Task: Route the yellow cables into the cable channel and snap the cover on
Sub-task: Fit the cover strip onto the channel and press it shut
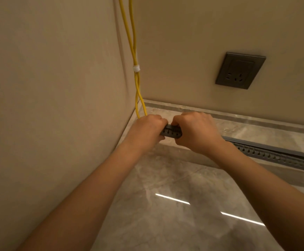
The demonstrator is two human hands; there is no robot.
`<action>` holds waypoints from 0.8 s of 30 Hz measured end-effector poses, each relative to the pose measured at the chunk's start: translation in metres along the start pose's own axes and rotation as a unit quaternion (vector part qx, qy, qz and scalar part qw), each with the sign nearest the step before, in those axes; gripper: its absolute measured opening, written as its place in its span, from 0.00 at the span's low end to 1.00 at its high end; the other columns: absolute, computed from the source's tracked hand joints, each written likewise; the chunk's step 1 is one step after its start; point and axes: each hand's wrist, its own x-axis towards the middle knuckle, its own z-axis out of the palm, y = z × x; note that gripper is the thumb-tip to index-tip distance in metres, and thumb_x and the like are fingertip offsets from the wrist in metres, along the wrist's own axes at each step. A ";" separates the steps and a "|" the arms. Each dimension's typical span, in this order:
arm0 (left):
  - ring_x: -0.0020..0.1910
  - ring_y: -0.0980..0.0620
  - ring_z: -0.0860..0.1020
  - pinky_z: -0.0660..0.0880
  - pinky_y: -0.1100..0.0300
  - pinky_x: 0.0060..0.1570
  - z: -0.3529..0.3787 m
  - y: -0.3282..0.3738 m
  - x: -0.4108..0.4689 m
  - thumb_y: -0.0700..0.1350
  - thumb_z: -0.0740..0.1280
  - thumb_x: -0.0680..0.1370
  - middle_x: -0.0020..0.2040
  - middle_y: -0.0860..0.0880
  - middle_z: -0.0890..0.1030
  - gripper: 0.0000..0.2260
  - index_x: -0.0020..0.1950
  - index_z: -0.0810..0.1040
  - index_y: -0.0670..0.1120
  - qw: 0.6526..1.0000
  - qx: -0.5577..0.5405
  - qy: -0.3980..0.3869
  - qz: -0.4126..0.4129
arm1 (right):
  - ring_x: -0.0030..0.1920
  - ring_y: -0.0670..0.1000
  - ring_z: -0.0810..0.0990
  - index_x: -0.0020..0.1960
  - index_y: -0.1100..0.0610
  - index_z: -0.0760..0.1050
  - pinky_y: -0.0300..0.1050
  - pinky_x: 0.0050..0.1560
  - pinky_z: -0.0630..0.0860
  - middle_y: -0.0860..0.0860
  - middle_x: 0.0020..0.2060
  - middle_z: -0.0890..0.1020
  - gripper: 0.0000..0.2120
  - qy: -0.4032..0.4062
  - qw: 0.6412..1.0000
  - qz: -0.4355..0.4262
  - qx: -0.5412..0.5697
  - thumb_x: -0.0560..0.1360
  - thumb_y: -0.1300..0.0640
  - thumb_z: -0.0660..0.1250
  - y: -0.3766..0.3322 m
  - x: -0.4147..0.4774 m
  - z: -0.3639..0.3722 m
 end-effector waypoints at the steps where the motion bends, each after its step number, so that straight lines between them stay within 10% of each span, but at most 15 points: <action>1: 0.50 0.45 0.76 0.73 0.52 0.47 -0.002 -0.002 0.001 0.45 0.69 0.74 0.50 0.45 0.79 0.10 0.54 0.77 0.45 1.000 0.017 -0.006 0.011 | 0.38 0.55 0.75 0.49 0.52 0.75 0.45 0.34 0.67 0.50 0.39 0.78 0.09 -0.003 1.000 0.001 0.000 0.69 0.56 0.66 0.000 0.000 0.000; 10: 0.47 0.45 0.77 0.68 0.55 0.40 0.001 -0.006 0.007 0.47 0.63 0.76 0.46 0.45 0.80 0.09 0.52 0.77 0.44 0.988 0.120 -0.016 0.093 | 0.38 0.56 0.76 0.47 0.55 0.71 0.43 0.25 0.51 0.52 0.40 0.77 0.06 -0.007 0.993 -0.026 -0.115 0.71 0.61 0.65 -0.009 -0.001 0.002; 24: 0.45 0.45 0.77 0.61 0.58 0.38 0.001 0.000 0.003 0.47 0.61 0.77 0.46 0.44 0.81 0.10 0.52 0.78 0.43 0.975 0.174 -0.052 0.128 | 0.25 0.50 0.63 0.36 0.54 0.71 0.40 0.25 0.54 0.48 0.25 0.65 0.06 -0.074 0.993 -0.015 -0.092 0.65 0.61 0.67 -0.008 0.005 -0.001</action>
